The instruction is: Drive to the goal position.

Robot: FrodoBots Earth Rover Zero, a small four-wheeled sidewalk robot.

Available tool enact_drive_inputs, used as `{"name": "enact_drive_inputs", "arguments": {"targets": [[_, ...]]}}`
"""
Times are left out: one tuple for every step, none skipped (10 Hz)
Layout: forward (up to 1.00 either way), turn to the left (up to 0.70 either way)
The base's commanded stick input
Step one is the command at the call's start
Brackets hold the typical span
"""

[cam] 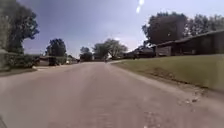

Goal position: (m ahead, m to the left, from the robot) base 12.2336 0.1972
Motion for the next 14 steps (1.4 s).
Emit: {"name": "enact_drive_inputs", "arguments": {"targets": [[0.7, 0.0], [0.7, 0.0], [0.7, 0.0], [0.7, 0.0], [0.7, 0.0], [0.7, 0.0], [0.7, 0.0], [0.7, 0.0], [0.7, 0.0], [0.7, 0.0], [0.7, 0.0], [0.7, 0.0], [0.7, 0.0], [0.7, 0.0]]}}
